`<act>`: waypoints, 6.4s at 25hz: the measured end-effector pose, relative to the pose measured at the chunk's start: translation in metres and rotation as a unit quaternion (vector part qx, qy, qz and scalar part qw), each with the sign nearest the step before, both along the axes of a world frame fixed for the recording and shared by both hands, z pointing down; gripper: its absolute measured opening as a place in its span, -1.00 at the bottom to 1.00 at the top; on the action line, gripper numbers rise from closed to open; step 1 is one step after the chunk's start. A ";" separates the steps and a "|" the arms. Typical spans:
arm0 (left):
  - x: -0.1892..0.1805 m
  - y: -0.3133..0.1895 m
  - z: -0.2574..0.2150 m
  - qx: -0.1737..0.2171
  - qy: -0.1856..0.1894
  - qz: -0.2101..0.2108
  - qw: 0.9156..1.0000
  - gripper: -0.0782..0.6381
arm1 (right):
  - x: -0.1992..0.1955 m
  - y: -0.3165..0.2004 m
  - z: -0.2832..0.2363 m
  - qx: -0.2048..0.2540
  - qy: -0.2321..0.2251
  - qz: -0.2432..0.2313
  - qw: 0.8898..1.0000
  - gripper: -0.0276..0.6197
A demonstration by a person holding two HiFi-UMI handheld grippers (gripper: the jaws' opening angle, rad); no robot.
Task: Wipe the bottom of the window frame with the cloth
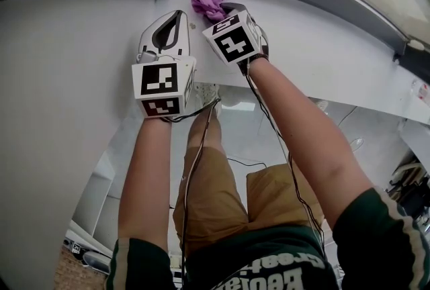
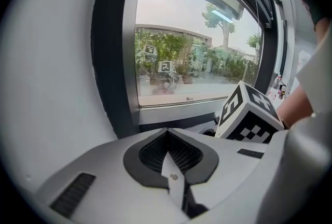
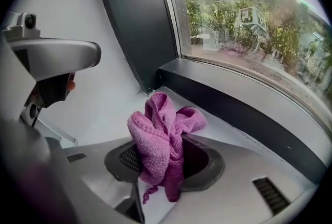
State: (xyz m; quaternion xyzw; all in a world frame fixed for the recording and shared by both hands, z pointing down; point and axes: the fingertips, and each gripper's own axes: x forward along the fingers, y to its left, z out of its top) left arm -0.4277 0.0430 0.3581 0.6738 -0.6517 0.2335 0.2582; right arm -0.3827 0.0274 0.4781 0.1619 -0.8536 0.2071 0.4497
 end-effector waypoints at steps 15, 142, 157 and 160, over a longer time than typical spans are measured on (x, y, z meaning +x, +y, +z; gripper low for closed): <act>-0.019 0.018 0.001 -0.008 -0.001 -0.017 1.000 -0.76 | -0.050 0.014 -0.002 -0.017 -0.023 -0.042 0.999 -0.39; 0.357 -0.014 0.039 -0.092 0.007 0.259 0.962 -0.77 | 0.326 0.021 0.007 -0.047 0.001 0.002 0.999 -0.40; 0.423 -0.028 0.044 -0.088 0.013 0.296 0.951 -0.76 | 0.398 0.006 0.008 -0.037 0.013 0.032 0.999 -0.40; 0.432 -0.030 0.045 -0.085 0.010 0.303 0.949 -0.76 | 0.409 0.004 0.008 -0.033 0.015 0.033 0.999 -0.40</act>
